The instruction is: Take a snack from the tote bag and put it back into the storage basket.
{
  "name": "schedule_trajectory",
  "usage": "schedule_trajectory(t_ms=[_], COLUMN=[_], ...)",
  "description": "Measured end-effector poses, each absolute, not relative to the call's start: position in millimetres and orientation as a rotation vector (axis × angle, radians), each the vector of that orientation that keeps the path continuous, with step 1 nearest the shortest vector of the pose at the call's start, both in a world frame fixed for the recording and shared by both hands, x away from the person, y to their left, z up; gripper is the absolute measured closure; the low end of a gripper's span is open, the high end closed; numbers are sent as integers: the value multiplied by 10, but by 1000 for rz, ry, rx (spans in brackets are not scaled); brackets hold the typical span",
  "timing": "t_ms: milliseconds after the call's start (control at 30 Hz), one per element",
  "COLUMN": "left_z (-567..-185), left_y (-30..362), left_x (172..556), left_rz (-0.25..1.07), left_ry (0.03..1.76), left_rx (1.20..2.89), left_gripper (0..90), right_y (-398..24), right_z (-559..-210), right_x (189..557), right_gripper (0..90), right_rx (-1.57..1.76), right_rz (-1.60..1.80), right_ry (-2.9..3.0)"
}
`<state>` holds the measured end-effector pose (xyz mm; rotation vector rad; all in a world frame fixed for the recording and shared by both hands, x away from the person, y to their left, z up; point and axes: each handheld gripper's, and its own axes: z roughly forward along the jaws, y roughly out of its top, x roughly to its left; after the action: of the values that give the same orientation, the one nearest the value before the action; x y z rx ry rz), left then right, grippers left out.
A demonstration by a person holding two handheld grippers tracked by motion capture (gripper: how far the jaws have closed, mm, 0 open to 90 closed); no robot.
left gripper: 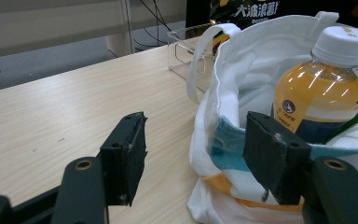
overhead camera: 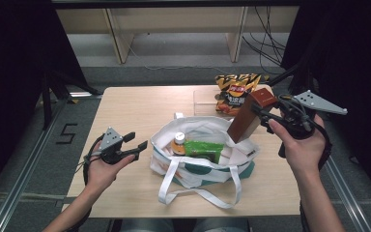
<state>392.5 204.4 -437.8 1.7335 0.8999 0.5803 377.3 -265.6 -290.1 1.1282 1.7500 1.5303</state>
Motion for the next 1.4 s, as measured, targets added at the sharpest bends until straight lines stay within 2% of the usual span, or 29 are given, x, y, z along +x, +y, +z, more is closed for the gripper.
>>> schedule_trajectory(t_ms=[333,1400], left_z=[-4370,-4367], left_y=[2045,2058], left_x=[3919,3928], left_rz=[583,581], left_ry=[905,907], left_rx=[1734,1725], left_gripper=[387,387], right_y=[-2735,-2872], right_z=[-2784,-2823], right_x=[3831,4231], right_gripper=[392,392], right_rx=[1152,1244], right_rz=[1507,1402], right_ry=[1707,1633])
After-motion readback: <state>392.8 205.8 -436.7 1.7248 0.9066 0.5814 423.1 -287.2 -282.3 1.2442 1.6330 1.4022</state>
